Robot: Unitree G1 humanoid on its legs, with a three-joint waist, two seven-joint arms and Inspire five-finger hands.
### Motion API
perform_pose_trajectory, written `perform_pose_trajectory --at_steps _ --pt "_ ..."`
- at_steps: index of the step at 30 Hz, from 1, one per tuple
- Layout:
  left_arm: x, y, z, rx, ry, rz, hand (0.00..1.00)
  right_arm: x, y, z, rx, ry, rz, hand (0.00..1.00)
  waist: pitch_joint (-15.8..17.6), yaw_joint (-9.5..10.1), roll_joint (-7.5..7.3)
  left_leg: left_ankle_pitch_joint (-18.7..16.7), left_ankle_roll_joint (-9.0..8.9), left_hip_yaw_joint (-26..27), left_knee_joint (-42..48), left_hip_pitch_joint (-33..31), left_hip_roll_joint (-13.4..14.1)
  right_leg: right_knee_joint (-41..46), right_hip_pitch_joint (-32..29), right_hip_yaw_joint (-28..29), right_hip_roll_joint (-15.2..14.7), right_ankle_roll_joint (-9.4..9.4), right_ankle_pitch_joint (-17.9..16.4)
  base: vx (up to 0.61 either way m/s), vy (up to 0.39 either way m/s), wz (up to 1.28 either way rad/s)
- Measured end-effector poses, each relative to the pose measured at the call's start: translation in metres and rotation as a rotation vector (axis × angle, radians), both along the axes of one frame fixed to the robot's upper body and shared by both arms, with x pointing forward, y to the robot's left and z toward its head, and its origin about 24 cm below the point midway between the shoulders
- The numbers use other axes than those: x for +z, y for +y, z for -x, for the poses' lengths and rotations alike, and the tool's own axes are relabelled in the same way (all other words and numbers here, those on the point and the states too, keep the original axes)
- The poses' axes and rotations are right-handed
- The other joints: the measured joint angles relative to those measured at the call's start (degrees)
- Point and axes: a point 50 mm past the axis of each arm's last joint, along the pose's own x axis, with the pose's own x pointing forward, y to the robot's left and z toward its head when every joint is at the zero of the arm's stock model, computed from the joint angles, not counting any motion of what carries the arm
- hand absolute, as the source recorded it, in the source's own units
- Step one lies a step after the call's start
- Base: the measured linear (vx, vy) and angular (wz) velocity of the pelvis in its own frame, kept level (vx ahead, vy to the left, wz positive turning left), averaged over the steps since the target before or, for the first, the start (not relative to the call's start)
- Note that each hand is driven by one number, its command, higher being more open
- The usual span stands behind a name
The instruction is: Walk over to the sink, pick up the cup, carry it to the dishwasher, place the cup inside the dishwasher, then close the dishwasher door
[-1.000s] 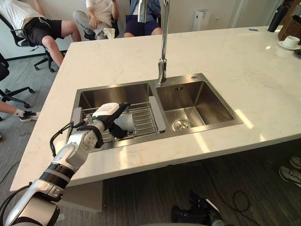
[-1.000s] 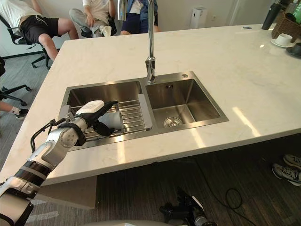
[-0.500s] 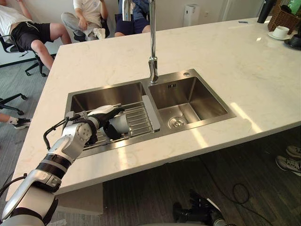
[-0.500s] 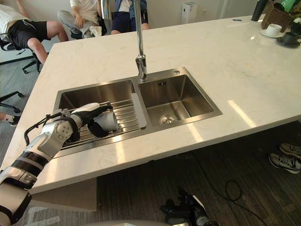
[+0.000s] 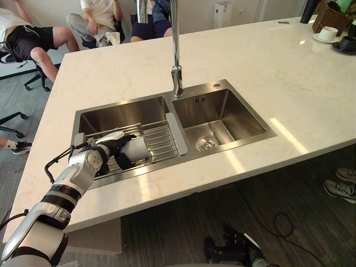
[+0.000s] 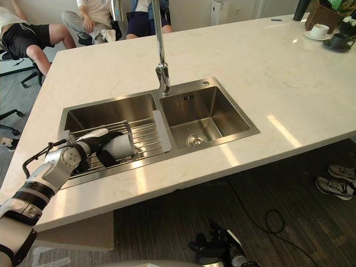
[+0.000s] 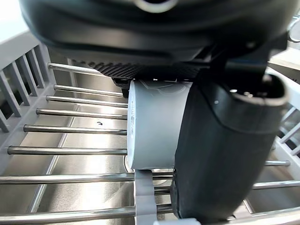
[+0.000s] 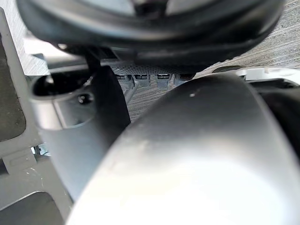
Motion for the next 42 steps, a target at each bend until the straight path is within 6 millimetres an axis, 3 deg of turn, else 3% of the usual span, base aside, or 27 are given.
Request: perform_pose_trajectory --at_steps 14,20,22,29,32,36,42 --pt "-0.005 -0.004 0.005 0.010 -0.178 0.036 0.00 0.001 0.001 -0.001 0.008 -0.018 -0.007 1.00 0.9 0.40 -0.14 0.0 -0.07 -0.6 0.3 -0.1 0.2 0.0 0.2 -0.7 0.1 -0.20 -0.3 0.00 0.000 0.02" --pt "-0.004 -0.028 0.018 -0.008 -0.322 0.168 0.00 0.002 0.003 0.000 0.008 -0.030 -0.014 1.00 1.0 1.83 -0.39 0.0 0.02 -1.6 -0.1 -0.2 0.2 0.0 0.8 -1.5 0.0 -0.19 -0.3 0.00 0.001 0.07" --pt "0.002 -0.035 0.021 -0.025 -0.372 0.198 0.00 0.001 0.004 0.000 0.001 -0.033 -0.015 1.00 1.0 2.51 -0.46 0.0 0.13 -1.9 0.0 -0.1 0.0 0.0 1.0 -2.0 -0.1 -0.19 -0.2 -0.02 0.005 0.09" --pt "0.058 -0.082 0.040 -0.258 -0.651 0.506 0.00 0.001 0.006 -0.003 -0.053 -0.052 -0.004 1.00 0.6 5.84 -1.07 -0.1 1.30 -4.0 1.3 -1.0 -0.9 0.0 1.9 -3.4 -1.3 0.09 -0.1 -0.06 0.007 0.16" --pt "0.075 -0.089 0.047 -0.301 -0.734 0.619 0.00 0.001 0.009 -0.003 -0.066 -0.058 -0.008 1.00 0.0 6.03 -1.47 -0.1 1.45 -4.9 2.0 -1.9 -1.2 0.0 1.7 -4.0 -1.8 0.28 0.1 -0.08 0.010 0.13" --pt "0.083 -0.085 0.059 -0.290 -0.794 0.765 0.00 0.001 0.012 -0.002 -0.096 -0.073 -0.012 1.00 -1.2 6.19 -1.68 -0.1 1.43 -5.1 2.1 -3.0 -1.2 0.0 0.9 -4.2 -2.1 0.17 0.2 -0.04 0.002 0.03" --pt "0.078 -0.087 0.078 -0.258 -0.801 1.065 0.00 0.002 0.015 -0.002 -0.107 -0.087 -0.016 1.00 -2.0 7.52 -1.71 0.2 1.76 -6.6 2.5 -4.0 -1.4 0.0 1.0 -5.6 -2.5 0.20 0.2 -0.01 -0.001 0.12"
